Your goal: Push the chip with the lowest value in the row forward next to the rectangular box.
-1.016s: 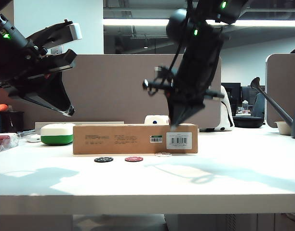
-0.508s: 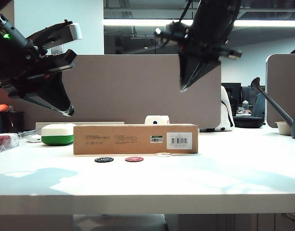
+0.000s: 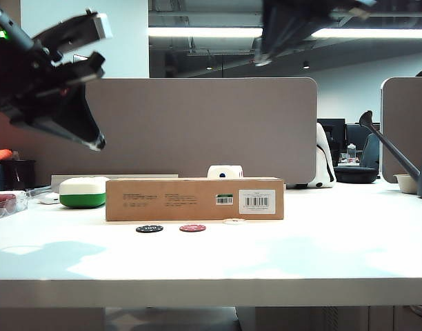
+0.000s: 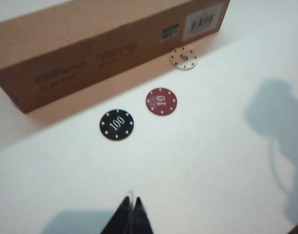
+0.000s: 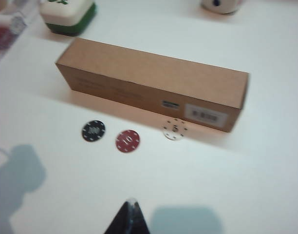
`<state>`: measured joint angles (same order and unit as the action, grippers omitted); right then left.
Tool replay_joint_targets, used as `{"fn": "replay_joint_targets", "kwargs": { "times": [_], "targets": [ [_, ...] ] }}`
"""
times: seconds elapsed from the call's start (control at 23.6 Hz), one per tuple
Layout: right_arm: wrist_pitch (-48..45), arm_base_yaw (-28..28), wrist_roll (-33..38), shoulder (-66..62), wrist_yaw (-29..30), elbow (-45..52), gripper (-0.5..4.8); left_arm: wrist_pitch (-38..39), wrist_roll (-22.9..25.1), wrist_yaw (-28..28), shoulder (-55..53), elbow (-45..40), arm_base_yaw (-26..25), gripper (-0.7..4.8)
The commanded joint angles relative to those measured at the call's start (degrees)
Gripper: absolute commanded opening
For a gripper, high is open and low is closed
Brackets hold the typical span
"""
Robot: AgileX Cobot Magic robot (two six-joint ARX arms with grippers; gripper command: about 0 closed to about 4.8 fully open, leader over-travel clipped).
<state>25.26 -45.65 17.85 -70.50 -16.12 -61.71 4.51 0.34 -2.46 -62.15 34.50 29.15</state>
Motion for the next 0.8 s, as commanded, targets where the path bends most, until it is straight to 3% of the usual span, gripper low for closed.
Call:
{"fn": "replay_joint_targets", "kwargs": {
  "times": [0.04, 0.08, 0.34, 0.55, 0.8],
  "targets": [
    [-1.86, -4.72, 0.37, 6.23, -9.53, 4.39, -0.09, -0.7, -0.15, -0.17, 1.99, 0.37, -0.02, -0.05],
    [-2.71, -7.34, 0.37, 10.73, -12.2, 7.43, -0.09, -0.72, -0.15, -0.17, 3.63, 0.37, -0.11, -0.05],
    [-2.8, -13.66, 2.08, 28.02, -12.28, 17.77, -0.09, -0.76, -0.15, -0.35, 10.4, 0.37, -5.2, -0.05],
    [-1.01, -13.31, 2.03, 36.24, -12.41, 21.2, -0.09, -0.74, -0.15, -0.33, 12.7, 0.37, -14.03, -0.05],
    [-0.96, -13.33, 2.05, 37.75, -12.39, 21.2, -0.09, -0.7, -0.15, -0.15, 13.44, 0.37, -19.39, -0.05]
  ]
}}
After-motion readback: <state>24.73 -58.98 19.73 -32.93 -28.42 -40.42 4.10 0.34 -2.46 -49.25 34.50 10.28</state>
